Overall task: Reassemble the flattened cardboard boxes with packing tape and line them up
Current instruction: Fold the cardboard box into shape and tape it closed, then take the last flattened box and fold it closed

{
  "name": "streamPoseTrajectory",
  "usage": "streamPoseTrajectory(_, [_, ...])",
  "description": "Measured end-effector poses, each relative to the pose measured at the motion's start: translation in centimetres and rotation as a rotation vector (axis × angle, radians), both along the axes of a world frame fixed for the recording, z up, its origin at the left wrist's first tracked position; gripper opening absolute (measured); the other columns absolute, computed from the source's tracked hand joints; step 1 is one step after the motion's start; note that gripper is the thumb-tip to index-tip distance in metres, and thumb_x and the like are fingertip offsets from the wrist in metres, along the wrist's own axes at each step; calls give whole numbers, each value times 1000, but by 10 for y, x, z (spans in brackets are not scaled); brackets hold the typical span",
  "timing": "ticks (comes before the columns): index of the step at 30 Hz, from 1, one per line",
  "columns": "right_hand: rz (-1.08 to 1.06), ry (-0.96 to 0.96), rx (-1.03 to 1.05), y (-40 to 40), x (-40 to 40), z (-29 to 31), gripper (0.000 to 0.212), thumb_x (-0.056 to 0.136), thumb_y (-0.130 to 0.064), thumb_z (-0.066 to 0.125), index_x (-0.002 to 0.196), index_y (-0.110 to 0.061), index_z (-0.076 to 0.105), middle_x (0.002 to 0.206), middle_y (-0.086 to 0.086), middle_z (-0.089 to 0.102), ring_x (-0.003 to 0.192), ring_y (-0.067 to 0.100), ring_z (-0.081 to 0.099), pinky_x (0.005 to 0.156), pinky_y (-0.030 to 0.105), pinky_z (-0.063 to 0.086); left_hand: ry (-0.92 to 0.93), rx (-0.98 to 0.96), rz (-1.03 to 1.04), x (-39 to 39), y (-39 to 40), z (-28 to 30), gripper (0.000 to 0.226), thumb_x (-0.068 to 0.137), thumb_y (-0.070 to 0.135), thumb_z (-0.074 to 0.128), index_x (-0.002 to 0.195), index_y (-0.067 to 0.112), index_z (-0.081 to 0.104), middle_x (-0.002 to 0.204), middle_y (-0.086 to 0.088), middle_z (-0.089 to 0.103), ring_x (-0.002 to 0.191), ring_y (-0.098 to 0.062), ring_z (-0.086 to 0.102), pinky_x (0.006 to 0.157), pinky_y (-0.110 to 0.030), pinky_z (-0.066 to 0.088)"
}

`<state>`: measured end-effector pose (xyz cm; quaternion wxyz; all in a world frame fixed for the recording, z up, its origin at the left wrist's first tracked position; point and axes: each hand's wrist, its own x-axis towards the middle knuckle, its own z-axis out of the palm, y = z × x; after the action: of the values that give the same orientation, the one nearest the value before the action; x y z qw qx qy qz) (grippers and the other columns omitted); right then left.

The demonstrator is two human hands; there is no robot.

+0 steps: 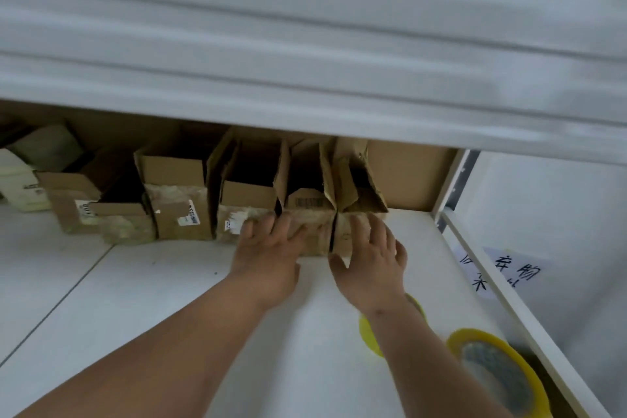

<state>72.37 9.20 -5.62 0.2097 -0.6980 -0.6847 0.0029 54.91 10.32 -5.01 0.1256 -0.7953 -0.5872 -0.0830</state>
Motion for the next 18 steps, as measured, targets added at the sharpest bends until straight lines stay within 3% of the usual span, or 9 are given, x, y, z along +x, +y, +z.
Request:
streamPoseTrajectory(2, [66, -11, 10, -10, -27, 1, 74, 91, -59, 43, 154, -32, 14, 163, 2, 11, 150, 23, 6, 120, 45, 11, -14, 11, 4, -30, -9, 1, 70, 89, 46, 54, 152, 30, 27, 147, -1, 28, 133, -25, 19, 105, -43, 15])
streamPoseTrajectory(4, [127, -29, -16, -19, -59, 1, 73, 91, -59, 41, 154, -34, 14, 163, 3, 11, 150, 24, 6, 119, 46, 11, 16, 31, 37, -62, -21, 4, 72, 71, 49, 72, 137, 27, 55, 134, -4, 50, 121, -26, 35, 99, -48, 30])
streamPoseTrajectory(6, [195, -30, -27, -29, -103, 1, 73, 91, -59, 42, 154, -33, 16, 162, 4, 14, 149, 26, 8, 119, 47, 13, 48, 33, 98, -104, -38, 7, 72, 60, 50, 79, 126, 25, 65, 126, -7, 59, 115, -30, 48, 95, -53, 41])
streamPoseTrajectory(9, [297, -23, -36, -45, -185, 2, 70, 94, -54, 45, 154, -32, 17, 160, 5, 15, 148, 28, 10, 119, 47, 14, 45, 1, 197, -178, -71, 13, 68, 77, 52, 65, 140, 29, 51, 143, -5, 48, 129, -32, 41, 105, -51, 27])
streamPoseTrajectory(13, [484, -19, -45, -70, -307, 3, 64, 96, -49, 44, 153, -33, 21, 159, 1, 14, 147, 24, 7, 119, 42, 9, 42, 9, 336, -300, -118, 16, 67, 93, 52, 47, 153, 34, 24, 157, -4, 21, 144, -29, 15, 115, -50, 9])
streamPoseTrajectory(18, [646, 5, -67, -94, -433, -5, 61, 96, -51, 44, 152, -35, 25, 161, -4, 12, 148, 17, 4, 120, 39, 7, -4, -3, 545, -430, -173, 13, 60, 95, 53, 43, 151, 37, 27, 158, 0, 20, 146, -25, 14, 117, -48, 7])
